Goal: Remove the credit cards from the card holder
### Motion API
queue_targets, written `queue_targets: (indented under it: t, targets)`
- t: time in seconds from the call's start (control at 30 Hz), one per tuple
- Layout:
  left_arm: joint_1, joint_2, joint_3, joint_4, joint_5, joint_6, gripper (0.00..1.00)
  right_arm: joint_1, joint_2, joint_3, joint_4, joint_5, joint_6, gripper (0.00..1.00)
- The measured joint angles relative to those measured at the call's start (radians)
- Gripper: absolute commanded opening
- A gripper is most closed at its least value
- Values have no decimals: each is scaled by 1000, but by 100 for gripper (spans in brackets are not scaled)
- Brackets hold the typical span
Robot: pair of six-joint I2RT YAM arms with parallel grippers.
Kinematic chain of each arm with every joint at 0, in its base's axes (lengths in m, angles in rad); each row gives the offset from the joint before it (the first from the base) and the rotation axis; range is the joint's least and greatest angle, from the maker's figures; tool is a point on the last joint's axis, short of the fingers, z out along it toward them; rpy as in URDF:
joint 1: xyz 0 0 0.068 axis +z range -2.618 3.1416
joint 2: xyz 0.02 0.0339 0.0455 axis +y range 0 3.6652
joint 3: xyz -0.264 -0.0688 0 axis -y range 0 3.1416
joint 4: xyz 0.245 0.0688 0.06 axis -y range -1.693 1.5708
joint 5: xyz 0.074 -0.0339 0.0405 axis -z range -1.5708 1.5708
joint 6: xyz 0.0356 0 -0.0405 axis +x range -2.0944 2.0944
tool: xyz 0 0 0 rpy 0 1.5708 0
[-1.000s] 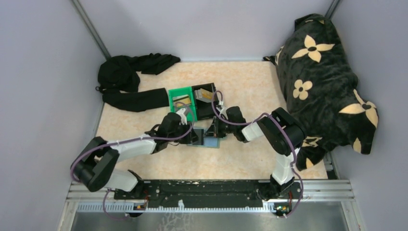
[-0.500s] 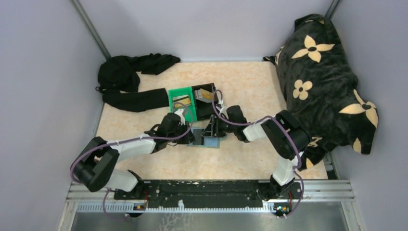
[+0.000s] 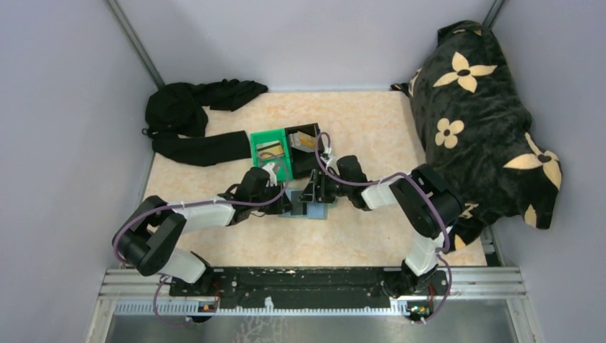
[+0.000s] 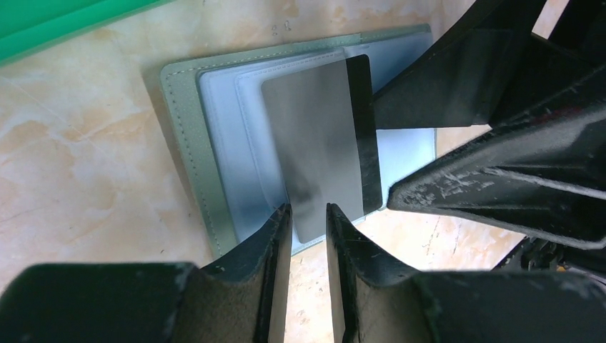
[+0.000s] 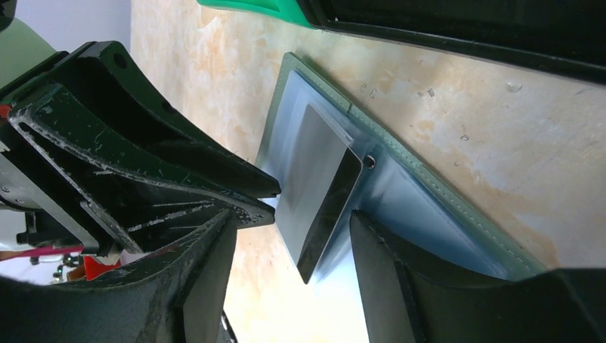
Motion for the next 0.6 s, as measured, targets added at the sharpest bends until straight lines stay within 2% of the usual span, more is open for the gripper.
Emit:
queue_targets:
  t: [0.07, 0.1, 0.13, 0.17, 0.27, 0.6]
  targets:
    - [0, 8, 0, 12, 10, -3, 31, 0, 10, 7, 2, -2, -2, 47]
    - [0, 11, 0, 18, 15, -4, 31, 2, 18, 11, 5, -4, -4, 39]
    - [0, 14, 0, 23, 19, -5, 31, 2, 27, 13, 7, -2, -5, 26]
    - [0, 16, 0, 26, 22, -6, 31, 2, 36, 14, 13, -2, -4, 18]
    - [0, 18, 0, 29, 26, -8, 31, 2, 56, 12, 5, 3, -2, 0]
    - [10, 22, 0, 30, 36, -15, 31, 3, -3, 3, -53, 24, -5, 0]
